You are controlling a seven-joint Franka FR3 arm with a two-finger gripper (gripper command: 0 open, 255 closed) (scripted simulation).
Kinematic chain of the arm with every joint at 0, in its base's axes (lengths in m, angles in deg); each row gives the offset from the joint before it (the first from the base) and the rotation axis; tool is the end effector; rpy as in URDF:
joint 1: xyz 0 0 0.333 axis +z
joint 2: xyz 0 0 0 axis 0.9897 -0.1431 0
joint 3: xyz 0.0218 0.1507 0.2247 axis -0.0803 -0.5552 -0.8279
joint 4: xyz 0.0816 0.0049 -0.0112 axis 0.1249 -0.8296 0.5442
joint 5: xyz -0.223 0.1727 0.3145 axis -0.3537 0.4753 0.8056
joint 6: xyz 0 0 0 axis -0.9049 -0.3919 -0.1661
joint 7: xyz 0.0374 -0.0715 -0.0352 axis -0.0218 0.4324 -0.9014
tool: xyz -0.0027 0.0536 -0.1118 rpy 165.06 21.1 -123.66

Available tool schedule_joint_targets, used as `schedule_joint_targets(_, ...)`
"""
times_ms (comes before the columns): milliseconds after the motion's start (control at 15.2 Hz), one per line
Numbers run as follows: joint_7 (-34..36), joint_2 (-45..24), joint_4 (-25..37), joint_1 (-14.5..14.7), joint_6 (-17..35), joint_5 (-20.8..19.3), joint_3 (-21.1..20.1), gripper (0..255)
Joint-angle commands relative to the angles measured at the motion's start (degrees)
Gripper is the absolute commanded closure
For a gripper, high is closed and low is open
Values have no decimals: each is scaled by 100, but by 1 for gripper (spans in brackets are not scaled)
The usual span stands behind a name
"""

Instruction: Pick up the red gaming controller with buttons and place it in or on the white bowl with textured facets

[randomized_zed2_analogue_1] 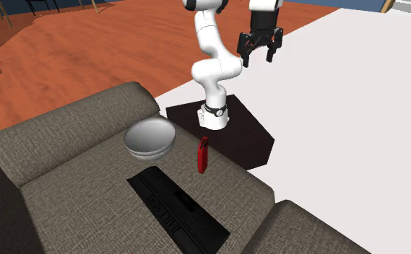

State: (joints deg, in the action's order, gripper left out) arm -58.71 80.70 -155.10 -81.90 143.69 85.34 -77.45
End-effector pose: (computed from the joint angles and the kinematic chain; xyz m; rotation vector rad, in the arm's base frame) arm 0.3520 0.0156 0.5902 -3.1184 -0.0969 -0.0425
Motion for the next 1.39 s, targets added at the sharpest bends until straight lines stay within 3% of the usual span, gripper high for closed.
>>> schedule_joint_targets(0, 0, 0, 0, 0, 0, 0, 0, 0)
schedule_joint_targets(660, -1918, -644, -596, -18, 1169, -958, 1113, 0)
schedule_joint_targets(1320, -3742, -2154, -352, 39, 2524, -1509, 2195, 0)
